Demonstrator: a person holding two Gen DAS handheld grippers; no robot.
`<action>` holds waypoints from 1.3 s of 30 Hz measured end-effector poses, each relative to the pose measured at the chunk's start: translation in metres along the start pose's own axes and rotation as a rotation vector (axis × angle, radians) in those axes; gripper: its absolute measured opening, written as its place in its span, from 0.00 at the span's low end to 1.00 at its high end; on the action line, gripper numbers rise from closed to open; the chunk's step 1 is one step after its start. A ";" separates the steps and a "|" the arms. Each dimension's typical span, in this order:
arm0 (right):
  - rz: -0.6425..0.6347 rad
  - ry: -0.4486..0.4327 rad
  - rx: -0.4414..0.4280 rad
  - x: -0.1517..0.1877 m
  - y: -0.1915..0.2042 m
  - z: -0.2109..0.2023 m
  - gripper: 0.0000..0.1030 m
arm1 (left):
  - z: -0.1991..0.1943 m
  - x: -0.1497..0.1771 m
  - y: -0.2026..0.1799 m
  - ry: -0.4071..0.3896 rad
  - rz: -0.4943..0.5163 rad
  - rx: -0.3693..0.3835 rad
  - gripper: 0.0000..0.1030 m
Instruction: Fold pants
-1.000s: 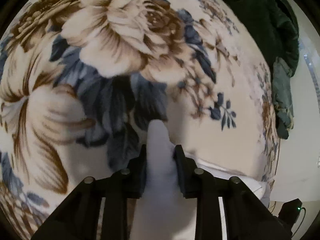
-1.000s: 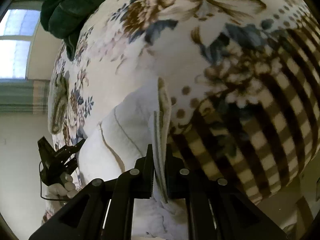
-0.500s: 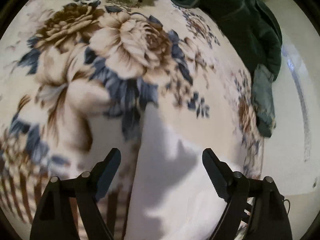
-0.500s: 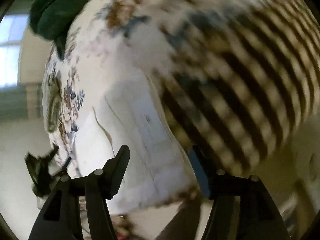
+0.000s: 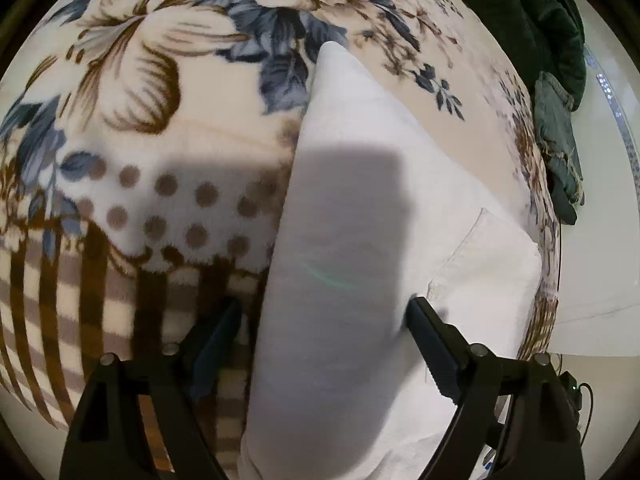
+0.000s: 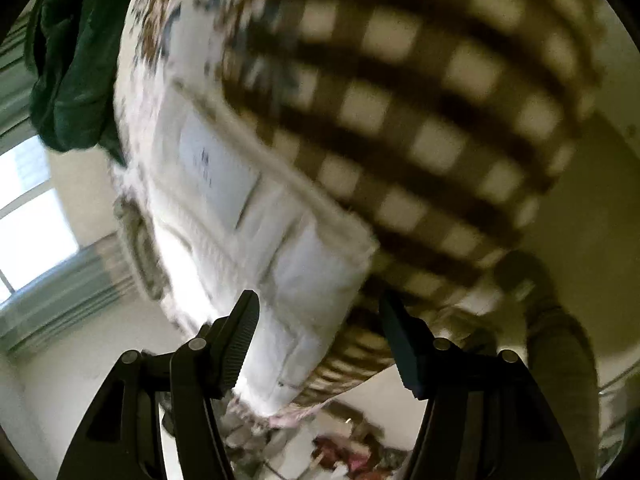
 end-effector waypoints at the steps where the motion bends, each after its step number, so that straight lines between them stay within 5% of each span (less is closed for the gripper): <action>1: -0.002 -0.004 -0.025 0.002 0.003 0.007 0.46 | 0.000 -0.001 -0.001 -0.001 0.009 -0.001 0.83; 2: -0.022 -0.045 -0.034 0.001 0.007 0.009 0.33 | 0.001 -0.001 0.000 -0.002 0.014 0.003 0.83; 4: -0.087 -0.110 0.014 0.000 0.013 0.003 0.22 | 0.004 -0.003 0.002 0.004 0.011 0.023 0.85; 7: -0.171 -0.201 0.071 -0.007 0.022 -0.009 0.20 | 0.005 -0.003 0.008 0.012 -0.018 0.059 0.86; 10: -0.151 -0.138 -0.002 -0.010 0.017 0.002 0.31 | 0.000 -0.007 0.009 -0.001 -0.032 0.049 0.86; 14: -0.191 -0.068 -0.126 0.001 0.021 0.008 0.70 | -0.001 -0.006 0.011 -0.008 -0.090 0.084 0.85; 19: -0.261 -0.004 -0.111 0.015 0.035 0.049 0.81 | 0.001 -0.006 0.014 -0.017 -0.118 0.109 0.85; 25: -0.328 -0.002 -0.180 0.027 0.072 0.047 0.82 | -0.001 -0.005 0.013 -0.012 -0.111 0.123 0.85; 30: -0.429 0.011 -0.081 0.029 0.072 0.051 0.76 | 0.002 -0.005 0.014 -0.005 -0.116 0.130 0.85; 35: -0.458 -0.050 -0.190 0.025 0.116 0.018 0.76 | 0.002 -0.006 0.016 0.008 -0.128 0.146 0.85; 39: -0.462 0.003 -0.033 0.008 0.107 0.047 0.76 | 0.004 -0.006 0.019 0.009 -0.147 0.155 0.85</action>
Point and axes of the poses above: each gripper's, at about its wrist camera, not at the fingertips, and z roughly the way its jaws point, y to its left, x to its underside, the point moved 6 cm from there along z, roughly the way its jaws point, and after that the axes turned 15 degrees about -y, right-handed, at the moved point
